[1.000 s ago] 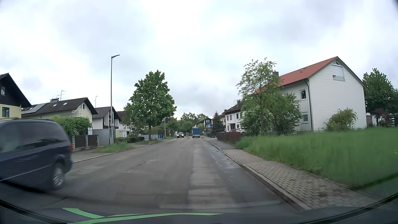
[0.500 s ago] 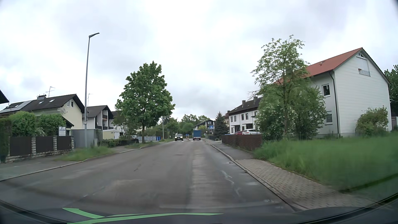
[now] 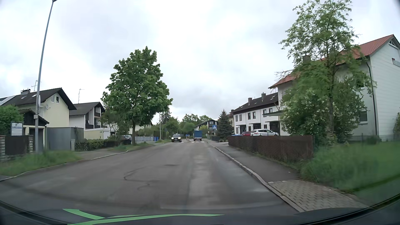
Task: Follow the waypoints while adhering to traffic rules and regulations
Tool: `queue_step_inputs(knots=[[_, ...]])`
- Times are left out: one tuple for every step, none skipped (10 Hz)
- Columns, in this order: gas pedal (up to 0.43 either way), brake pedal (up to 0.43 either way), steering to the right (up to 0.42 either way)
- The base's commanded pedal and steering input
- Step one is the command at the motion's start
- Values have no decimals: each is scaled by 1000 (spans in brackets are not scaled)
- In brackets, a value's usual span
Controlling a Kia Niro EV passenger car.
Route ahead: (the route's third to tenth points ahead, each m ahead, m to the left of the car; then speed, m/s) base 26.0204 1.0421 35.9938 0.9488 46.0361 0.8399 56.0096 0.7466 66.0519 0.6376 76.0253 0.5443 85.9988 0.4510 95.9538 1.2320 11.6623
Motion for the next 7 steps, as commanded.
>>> queue_step_inputs(knots=[[110,0,-3],[110,0,-4],[110,0,-5],[110,0,-5],[98,0,-5],[98,0,-5],[98,0,-5]])
